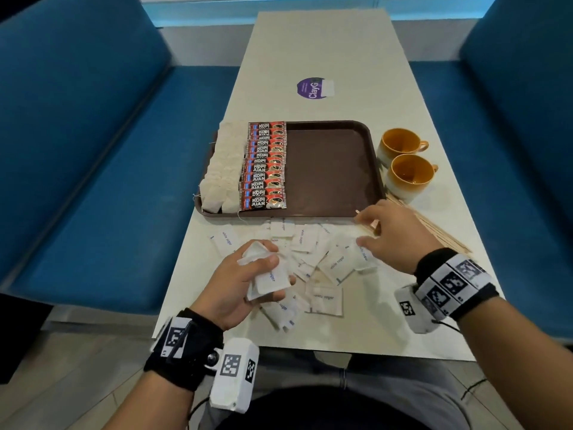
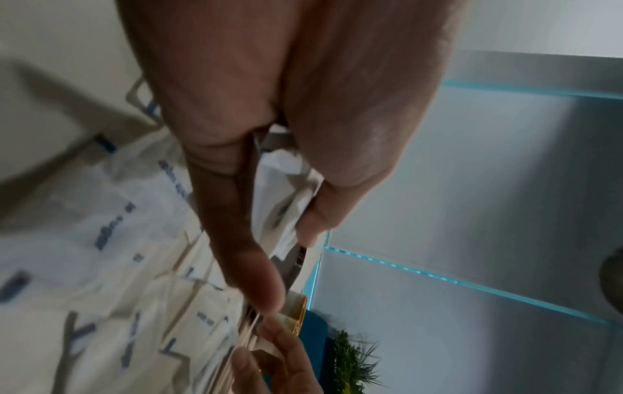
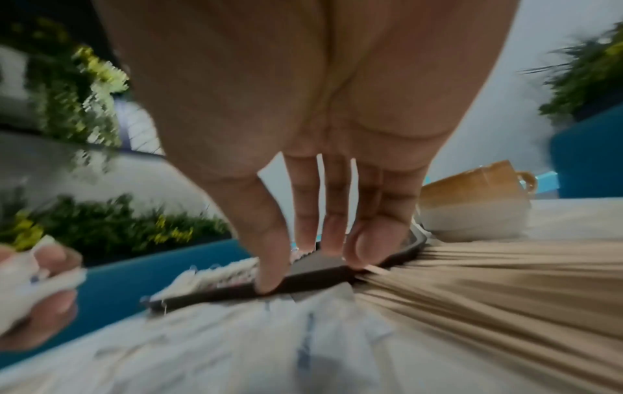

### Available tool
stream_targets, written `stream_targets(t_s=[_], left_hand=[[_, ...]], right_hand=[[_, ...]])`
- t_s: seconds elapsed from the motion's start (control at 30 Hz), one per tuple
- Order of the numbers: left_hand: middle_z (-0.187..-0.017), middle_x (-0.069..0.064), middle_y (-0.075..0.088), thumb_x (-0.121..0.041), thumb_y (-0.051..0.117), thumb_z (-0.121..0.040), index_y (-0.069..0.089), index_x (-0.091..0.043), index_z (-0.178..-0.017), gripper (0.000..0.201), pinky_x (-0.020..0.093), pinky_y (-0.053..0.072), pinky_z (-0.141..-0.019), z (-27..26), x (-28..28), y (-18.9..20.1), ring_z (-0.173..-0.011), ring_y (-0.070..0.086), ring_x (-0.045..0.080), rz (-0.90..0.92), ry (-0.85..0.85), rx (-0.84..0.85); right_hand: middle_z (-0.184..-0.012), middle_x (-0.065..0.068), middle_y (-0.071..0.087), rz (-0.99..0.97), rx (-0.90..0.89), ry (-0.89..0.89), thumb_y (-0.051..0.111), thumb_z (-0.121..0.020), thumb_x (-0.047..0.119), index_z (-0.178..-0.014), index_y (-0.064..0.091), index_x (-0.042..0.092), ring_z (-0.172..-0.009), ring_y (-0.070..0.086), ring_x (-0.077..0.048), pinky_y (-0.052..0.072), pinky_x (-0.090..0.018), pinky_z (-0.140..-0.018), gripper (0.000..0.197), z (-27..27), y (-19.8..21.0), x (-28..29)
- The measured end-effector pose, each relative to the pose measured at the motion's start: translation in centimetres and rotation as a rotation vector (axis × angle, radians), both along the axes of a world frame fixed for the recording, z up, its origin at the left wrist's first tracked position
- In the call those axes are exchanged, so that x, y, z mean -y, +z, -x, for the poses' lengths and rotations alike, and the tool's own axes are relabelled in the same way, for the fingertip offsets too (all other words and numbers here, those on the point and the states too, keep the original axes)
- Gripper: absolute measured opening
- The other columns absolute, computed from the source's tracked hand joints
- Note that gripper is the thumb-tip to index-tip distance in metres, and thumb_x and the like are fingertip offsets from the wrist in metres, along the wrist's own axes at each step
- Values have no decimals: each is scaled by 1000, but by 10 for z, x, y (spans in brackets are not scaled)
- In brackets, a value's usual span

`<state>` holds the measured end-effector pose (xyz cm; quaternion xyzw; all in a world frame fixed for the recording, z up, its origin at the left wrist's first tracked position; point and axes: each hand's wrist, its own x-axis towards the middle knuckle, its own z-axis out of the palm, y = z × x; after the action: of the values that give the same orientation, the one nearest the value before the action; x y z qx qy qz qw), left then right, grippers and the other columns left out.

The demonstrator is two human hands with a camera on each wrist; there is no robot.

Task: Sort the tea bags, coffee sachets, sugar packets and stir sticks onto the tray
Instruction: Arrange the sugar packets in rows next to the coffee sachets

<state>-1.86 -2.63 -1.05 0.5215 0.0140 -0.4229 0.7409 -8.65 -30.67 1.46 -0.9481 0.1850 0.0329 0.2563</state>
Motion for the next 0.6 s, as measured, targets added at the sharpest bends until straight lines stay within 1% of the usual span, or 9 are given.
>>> stream_targets(t_s=[0.07, 0.1, 0.13, 0.17, 0.23, 0.3, 0.4, 0.47, 0.6], left_hand=[[-97, 19, 64, -1, 73, -87, 62, -10, -104, 22, 34, 55, -48, 1, -7, 0, -92, 70, 51, -40, -65, 16], [-96, 23, 64, 0, 75, -84, 63, -8, -103, 23, 35, 55, -46, 3, -9, 0, -88, 70, 51, -48, -120, 12], [-96, 26, 63, -1, 74, -82, 63, -7, -102, 23, 36, 56, -45, 6, -12, -1, -84, 70, 50, -49, -190, 8], [-97, 29, 62, -1, 73, -82, 63, -6, -102, 23, 37, 57, -44, 9, -14, -3, -83, 69, 49, -49, -268, 10], [-95, 31, 62, -1, 71, -85, 62, -3, -104, 21, 38, 58, -47, 15, -16, -8, -84, 69, 50, -70, -411, 24], [-92, 31, 63, -1, 70, -88, 62, -1, -106, 20, 40, 59, -52, 19, -16, -13, -87, 69, 52, -123, -474, 41], [-92, 30, 64, 1, 71, -90, 64, -2, -104, 16, 42, 60, -56, 18, -10, -16, -87, 70, 51, -172, -409, 55], [-93, 27, 63, 2, 70, -91, 64, -2, -104, 14, 44, 60, -58, 14, -5, -17, -85, 70, 50, -173, -344, 65], [-94, 24, 66, 3, 69, -92, 63, -4, -104, 14, 47, 61, -62, 5, 6, -16, -86, 69, 50, -160, -253, 89]], right_hand=[[-141, 7, 52, 42, -143, 126, 81, -85, 29, -139, 55, 30, -115, 54, -12, 47, -29, -98, 60, -2, -5, 1], [-149, 7, 46, 71, -192, 185, 82, -83, 29, -145, 49, 32, -126, 51, -15, 45, -31, -103, 70, -3, -8, 1], [-154, 7, 42, 112, -226, 240, 82, -82, 29, -149, 43, 33, -134, 45, -16, 42, -32, -107, 78, -5, -10, 1], [-156, 7, 41, 158, -248, 285, 82, -82, 28, -152, 38, 34, -138, 41, -17, 41, -33, -109, 83, -7, -12, 0], [-153, 7, 44, 240, -267, 331, 82, -82, 26, -155, 34, 33, -132, 40, -17, 43, -32, -106, 88, -12, -13, -1], [-145, 8, 50, 291, -264, 336, 81, -83, 26, -155, 34, 32, -124, 41, -17, 45, -31, -102, 87, -16, -15, -1], [-135, 7, 52, 356, -286, 353, 79, -83, 36, -151, 42, 28, -117, 40, -16, 45, -29, -97, 78, -18, -17, 0], [-131, 6, 52, 351, -310, 353, 80, -81, 43, -145, 47, 29, -114, 38, -15, 42, -28, -94, 73, -17, -18, 2], [-119, 6, 53, 263, -324, 291, 83, -77, 43, -124, 62, 30, -108, 40, -14, 43, -29, -90, 53, -14, -18, 3]])
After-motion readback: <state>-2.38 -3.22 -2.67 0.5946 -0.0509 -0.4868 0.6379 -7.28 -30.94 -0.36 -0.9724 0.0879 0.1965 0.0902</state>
